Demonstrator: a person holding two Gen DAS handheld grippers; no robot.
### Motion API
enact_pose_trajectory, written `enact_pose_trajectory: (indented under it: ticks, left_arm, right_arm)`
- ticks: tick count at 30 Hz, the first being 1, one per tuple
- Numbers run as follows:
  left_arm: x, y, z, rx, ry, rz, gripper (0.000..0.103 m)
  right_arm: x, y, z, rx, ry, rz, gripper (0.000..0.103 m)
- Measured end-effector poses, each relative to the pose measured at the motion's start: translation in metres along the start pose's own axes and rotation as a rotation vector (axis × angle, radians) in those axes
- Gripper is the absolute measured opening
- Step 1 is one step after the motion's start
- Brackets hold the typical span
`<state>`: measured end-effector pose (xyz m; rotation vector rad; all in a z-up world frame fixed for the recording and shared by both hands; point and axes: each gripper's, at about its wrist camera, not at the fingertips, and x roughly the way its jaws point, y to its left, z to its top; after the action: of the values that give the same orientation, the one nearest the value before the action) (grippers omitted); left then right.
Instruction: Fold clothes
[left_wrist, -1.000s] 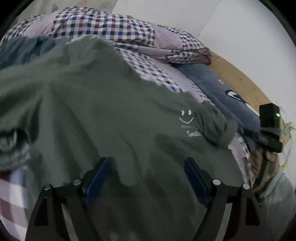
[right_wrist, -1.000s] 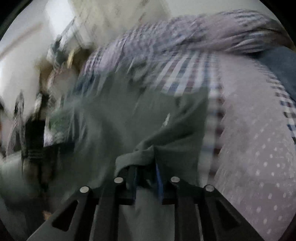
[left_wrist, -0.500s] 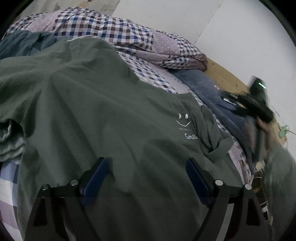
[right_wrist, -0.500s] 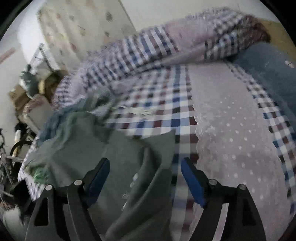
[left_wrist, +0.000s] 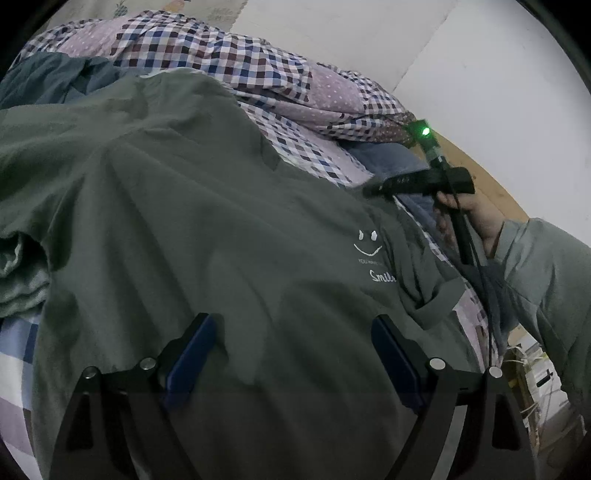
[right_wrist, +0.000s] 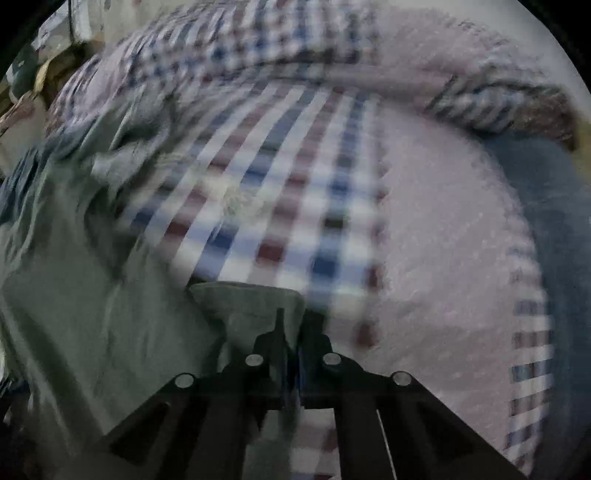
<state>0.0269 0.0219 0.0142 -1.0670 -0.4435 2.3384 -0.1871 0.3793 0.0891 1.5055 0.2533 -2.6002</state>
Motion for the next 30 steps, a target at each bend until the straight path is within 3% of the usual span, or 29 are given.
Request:
enact_pose_trajectory:
  ticks: [3,7,11,17,22,23,25,27,30]
  left_arm:
    - [0.001,0.001,0.0,0.0,-0.001,0.0,0.089]
    - [0.001,0.001,0.0,-0.001,-0.001,0.002,0.089]
    - [0.002,0.003,0.001,-0.003,-0.001,0.002,0.089]
    - [0.003,0.003,0.001,-0.01,-0.001,0.006,0.089]
    - [0.003,0.003,0.001,-0.024,-0.007,0.012,0.089]
    - [0.003,0.003,0.001,-0.026,-0.008,0.014,0.089]
    - [0.003,0.002,0.001,-0.03,-0.008,0.017,0.089]
    - [0.003,0.002,0.002,-0.038,-0.009,0.018,0.089]
    - [0.004,0.002,0.004,-0.047,-0.011,0.02,0.089]
  right_arm:
    - [-0.035,-0.021,0.006,0.07,-0.126,-0.127,0.001]
    - [-0.085,-0.063,-0.005,0.181,-0.208,-0.285,0.001]
    - [-0.144,-0.102,-0.051,0.319,-0.251,-0.384,0.001]
    - [-0.204,-0.153,-0.148,0.513,-0.163,-0.508,0.002]
    - [-0.204,-0.172,-0.202,0.539,0.047,-0.624,0.008]
    - [-0.201,-0.167,-0.2,0.526,0.058,-0.604,0.01]
    - [-0.191,-0.144,-0.18,0.471,0.037,-0.496,0.036]
    - [-0.18,-0.121,-0.16,0.417,0.017,-0.389,0.054]
    - [-0.165,-0.087,-0.129,0.334,-0.013,-0.228,0.06]
